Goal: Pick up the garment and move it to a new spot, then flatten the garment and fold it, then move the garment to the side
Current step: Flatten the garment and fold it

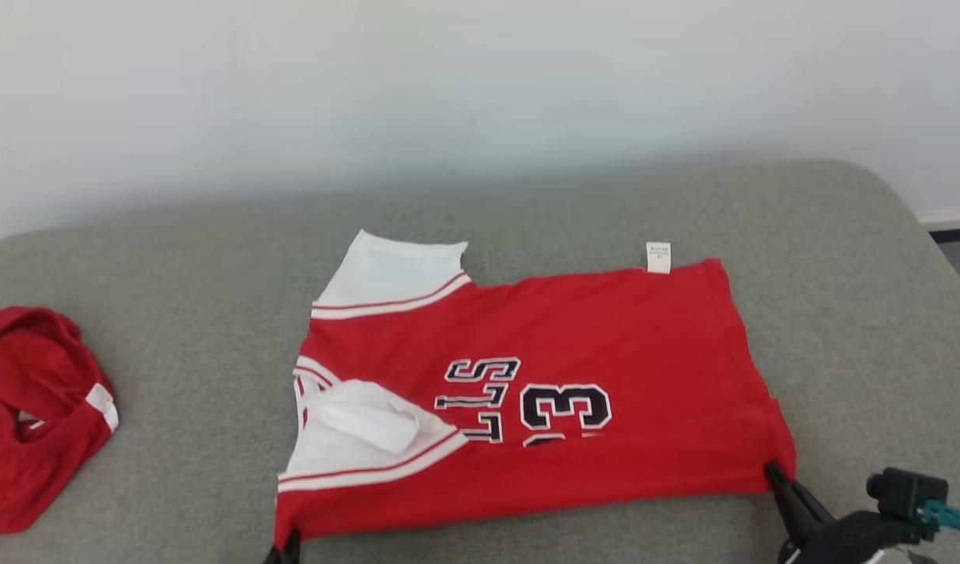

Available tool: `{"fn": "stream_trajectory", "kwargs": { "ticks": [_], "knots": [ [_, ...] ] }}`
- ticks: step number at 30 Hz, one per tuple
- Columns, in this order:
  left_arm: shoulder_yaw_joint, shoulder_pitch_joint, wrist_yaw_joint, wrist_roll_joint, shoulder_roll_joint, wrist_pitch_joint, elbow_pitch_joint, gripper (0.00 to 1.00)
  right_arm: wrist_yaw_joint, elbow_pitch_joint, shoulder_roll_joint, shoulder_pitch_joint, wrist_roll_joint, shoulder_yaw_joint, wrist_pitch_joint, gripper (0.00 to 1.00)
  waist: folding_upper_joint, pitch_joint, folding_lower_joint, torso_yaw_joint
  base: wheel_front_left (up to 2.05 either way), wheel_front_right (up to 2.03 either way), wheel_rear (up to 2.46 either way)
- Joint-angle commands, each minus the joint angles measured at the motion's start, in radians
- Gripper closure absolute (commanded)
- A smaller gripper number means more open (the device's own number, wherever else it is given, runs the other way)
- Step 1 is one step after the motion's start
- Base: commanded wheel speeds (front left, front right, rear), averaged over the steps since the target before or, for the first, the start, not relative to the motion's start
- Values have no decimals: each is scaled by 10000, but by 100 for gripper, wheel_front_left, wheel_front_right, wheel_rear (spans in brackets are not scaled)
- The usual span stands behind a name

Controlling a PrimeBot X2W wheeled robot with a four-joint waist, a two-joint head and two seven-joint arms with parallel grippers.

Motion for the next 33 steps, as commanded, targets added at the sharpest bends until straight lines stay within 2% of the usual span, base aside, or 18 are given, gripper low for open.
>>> {"fn": "stream_trajectory", "kwargs": {
  "ticks": [1,6,14,15,16,17,18,25,30,33],
  "knots": [
    [57,316,70,94,-24,-31,-136,100,-24,-78,-119,270,74,-98,45,100,1,-254,2,254,0,0,0],
    [139,1007,215,80,-179,-32,-540,100,-24,-461,-339,1143,224,-639,83,100,1,-319,2,482,0,0,0],
    [153,1450,248,-54,-430,-29,-457,100,-24,-988,-196,2023,-11,-1341,379,100,1,-301,2,452,0,0,0],
    [112,1419,292,41,-426,-29,-418,90,-25,-1005,-156,2028,-96,-1423,396,51,1,-297,2,444,0,0,0],
    [113,1368,304,63,-462,-30,-367,50,-25,-1038,-110,2018,-255,-1500,411,0,1,-298,2,442,0,0,0],
    [113,1368,304,63,-462,-30,-367,50,-25,-1038,-110,2018,-255,-1500,411,0,1,-298,2,442,0,0,0],
    [132,1312,274,53,-500,-30,-329,0,-25,-1092,-63,2023,-413,-1557,408,0,1,-299,2,442,0,0,0],
    [912,1080,437,932,-401,-32,-1072,0,-25,-1655,102,2051,-1719,-2216,87,0,1,-354,2,483,0,0,0],
    [1890,1227,641,2103,-325,-33,-2032,0,-25,-2359,496,1960,-2747,-2622,-343,0,1,-436,2,476,0,0,0],
    [2431,1280,585,2683,-277,-33,-2489,0,-25,-2870,795,1969,-3399,-2859,-527,0,1,-497,2,456,0,0,0]
  ]
}}
